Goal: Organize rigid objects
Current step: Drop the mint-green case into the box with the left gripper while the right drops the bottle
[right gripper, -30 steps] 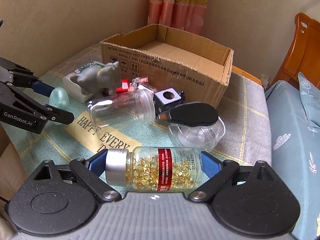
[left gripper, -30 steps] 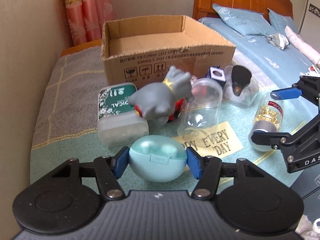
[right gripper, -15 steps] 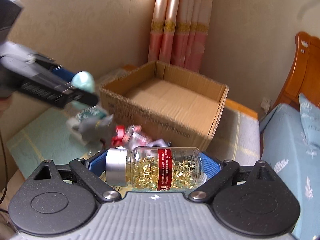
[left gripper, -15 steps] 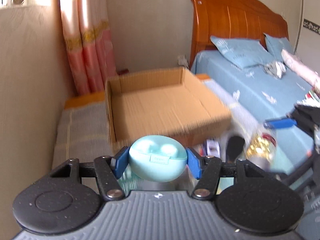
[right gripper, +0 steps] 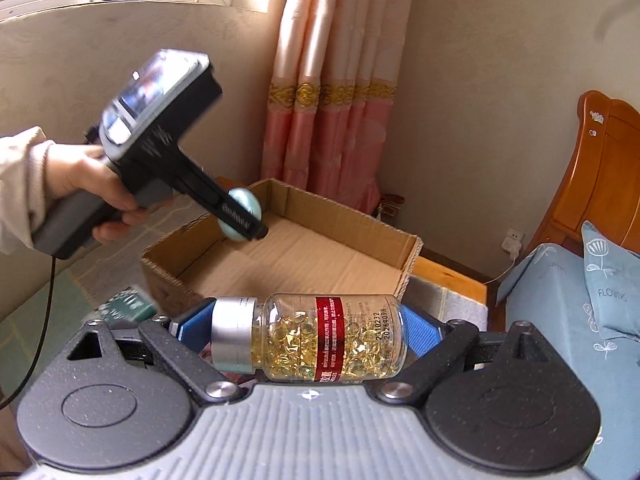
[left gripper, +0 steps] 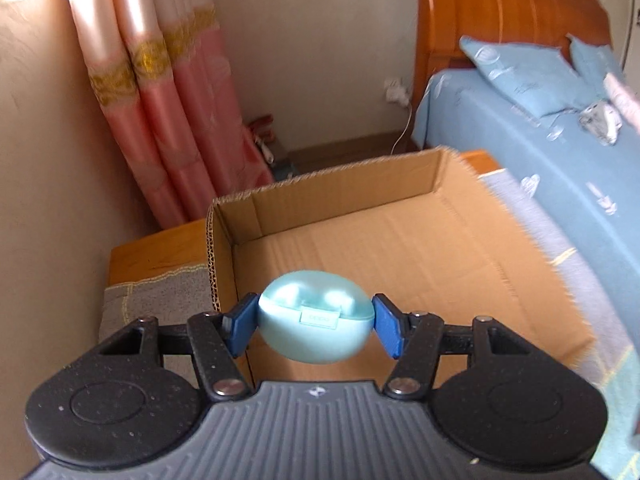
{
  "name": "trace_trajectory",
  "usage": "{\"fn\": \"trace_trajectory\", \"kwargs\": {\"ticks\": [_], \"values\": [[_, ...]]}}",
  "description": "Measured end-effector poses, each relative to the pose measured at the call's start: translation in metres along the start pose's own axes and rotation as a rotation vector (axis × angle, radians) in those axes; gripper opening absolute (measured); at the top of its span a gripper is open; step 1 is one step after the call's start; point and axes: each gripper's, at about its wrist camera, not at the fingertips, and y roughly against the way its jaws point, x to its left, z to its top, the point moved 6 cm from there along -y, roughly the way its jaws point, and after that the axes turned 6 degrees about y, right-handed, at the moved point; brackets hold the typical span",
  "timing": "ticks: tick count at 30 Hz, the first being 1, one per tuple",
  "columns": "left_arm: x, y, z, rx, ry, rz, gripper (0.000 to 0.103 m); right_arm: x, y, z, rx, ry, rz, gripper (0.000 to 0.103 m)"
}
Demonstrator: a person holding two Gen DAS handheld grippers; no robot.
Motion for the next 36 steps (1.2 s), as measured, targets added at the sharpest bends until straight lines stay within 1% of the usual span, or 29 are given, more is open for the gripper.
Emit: {"fn": "trace_trajectory", "kwargs": {"ticks": [2, 4, 5, 6, 8, 10, 11, 12, 16, 18, 22, 26, 29, 32, 34, 36], "values": [[0.001, -0.009, 0.000, 0.013, -0.004, 0.002, 0.061, -0.005, -0.004, 0.002, 0.008, 0.001, -0.006, 0.097], [0.006, -0.015, 0.000, 0.010, 0.008, 0.012, 0.066, -0.009, -0.008, 0.004, 0.015, 0.001, -0.011, 0.097], [0.009, -0.015, 0.001, 0.002, 0.021, 0.013, 0.079, -0.010, -0.010, 0.006, 0.018, 0.002, -0.015, 0.097], [0.011, -0.013, 0.002, -0.010, 0.036, 0.012, 0.088, -0.011, -0.012, 0.007, 0.019, 0.002, -0.017, 0.097], [0.013, -0.001, 0.001, -0.053, 0.057, -0.011, 0.089, -0.013, -0.015, 0.010, 0.021, 0.006, -0.017, 0.097], [0.012, 0.014, -0.003, -0.072, 0.058, -0.019, 0.089, -0.015, -0.017, 0.011, 0.022, 0.009, -0.016, 0.097], [0.013, 0.021, -0.005, -0.083, 0.058, -0.012, 0.090, -0.016, -0.020, 0.012, 0.023, 0.008, -0.016, 0.097], [0.013, 0.030, -0.009, -0.095, 0.055, -0.004, 0.094, -0.017, -0.022, 0.014, 0.026, 0.006, -0.014, 0.097], [0.010, 0.064, -0.030, -0.145, 0.051, 0.024, 0.098, -0.020, -0.036, 0.021, 0.040, 0.000, 0.000, 0.097], [0.012, 0.076, -0.044, -0.154, 0.066, 0.036, 0.101, -0.020, -0.045, 0.025, 0.053, 0.000, 0.004, 0.097], [0.017, 0.089, -0.071, -0.155, 0.088, 0.042, 0.101, -0.020, -0.065, 0.034, 0.080, -0.003, 0.016, 0.097], [0.025, 0.104, -0.094, -0.177, 0.148, 0.049, 0.101, -0.022, -0.091, 0.042, 0.109, -0.015, 0.026, 0.097], [0.031, 0.110, -0.107, -0.189, 0.184, 0.084, 0.101, -0.024, -0.111, 0.046, 0.134, -0.003, 0.015, 0.097], [0.035, 0.115, -0.116, -0.188, 0.185, 0.115, 0.101, -0.028, -0.132, 0.049, 0.164, -0.007, 0.012, 0.097], [0.037, 0.115, -0.120, -0.183, 0.187, 0.130, 0.101, -0.030, -0.141, 0.051, 0.166, -0.005, 0.010, 0.102], [0.039, 0.115, -0.124, -0.175, 0.195, 0.134, 0.101, -0.032, -0.145, 0.051, 0.160, -0.007, -0.018, 0.103]]}}
